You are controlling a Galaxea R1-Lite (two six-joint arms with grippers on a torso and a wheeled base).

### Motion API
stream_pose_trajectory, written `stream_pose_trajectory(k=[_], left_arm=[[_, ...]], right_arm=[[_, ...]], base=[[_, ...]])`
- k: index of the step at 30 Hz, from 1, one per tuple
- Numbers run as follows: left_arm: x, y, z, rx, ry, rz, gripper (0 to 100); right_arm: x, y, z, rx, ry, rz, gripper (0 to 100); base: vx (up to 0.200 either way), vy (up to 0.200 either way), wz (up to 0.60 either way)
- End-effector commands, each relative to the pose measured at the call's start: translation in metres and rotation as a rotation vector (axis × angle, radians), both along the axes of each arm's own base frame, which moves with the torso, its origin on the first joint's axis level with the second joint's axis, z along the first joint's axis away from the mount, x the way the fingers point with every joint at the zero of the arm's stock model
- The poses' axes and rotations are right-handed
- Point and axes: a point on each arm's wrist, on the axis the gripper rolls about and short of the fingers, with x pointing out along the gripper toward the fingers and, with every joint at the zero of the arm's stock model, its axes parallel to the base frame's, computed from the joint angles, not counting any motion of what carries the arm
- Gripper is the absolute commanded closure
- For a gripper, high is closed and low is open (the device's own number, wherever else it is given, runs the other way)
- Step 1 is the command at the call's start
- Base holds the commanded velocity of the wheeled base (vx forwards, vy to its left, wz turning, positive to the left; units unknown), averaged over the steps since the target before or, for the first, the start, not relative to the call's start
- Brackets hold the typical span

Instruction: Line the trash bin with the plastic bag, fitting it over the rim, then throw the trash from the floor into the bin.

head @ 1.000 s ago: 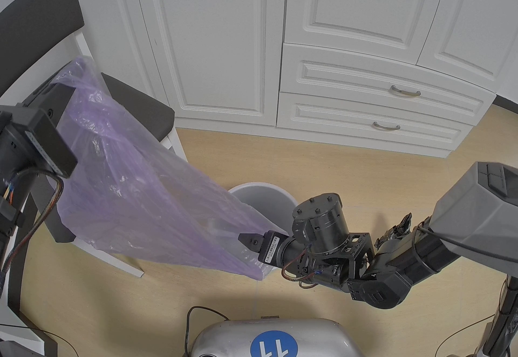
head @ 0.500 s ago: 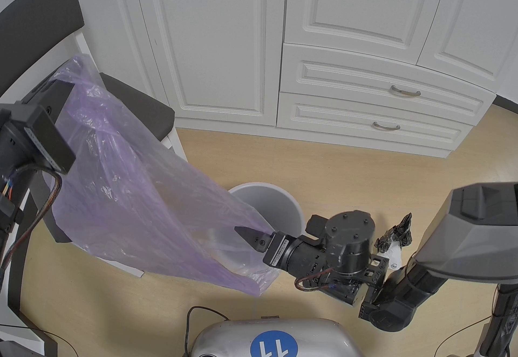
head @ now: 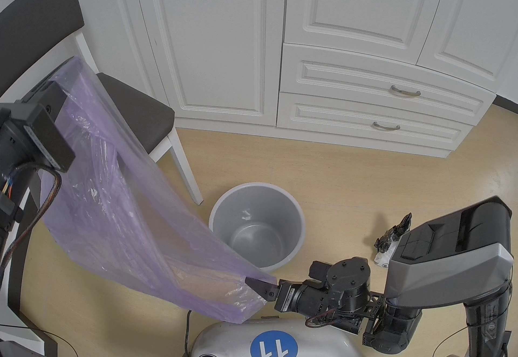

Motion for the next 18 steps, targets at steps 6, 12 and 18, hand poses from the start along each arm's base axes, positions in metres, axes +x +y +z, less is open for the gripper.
stream_pose_trajectory(k=[6, 12, 18], left_arm=[[0.001, -0.001, -0.001, 0.005, 0.004, 0.001, 100], [0.002, -0.002, -0.003, 0.011, 0.009, 0.001, 100], [0.003, -0.003, -0.003, 0.016, 0.011, 0.002, 100]], right_arm=[[-0.013, 0.004, -0.005, -0.022, 0.005, 0.04, 0], [-0.019, 0.01, -0.002, -0.015, -0.004, 0.064, 0], [-0.026, 0.017, -0.002, -0.01, -0.011, 0.086, 0]], base=[[0.0, 0.0, 0.0], [0.0, 0.0, 0.0], [0.0, 0.0, 0.0]])
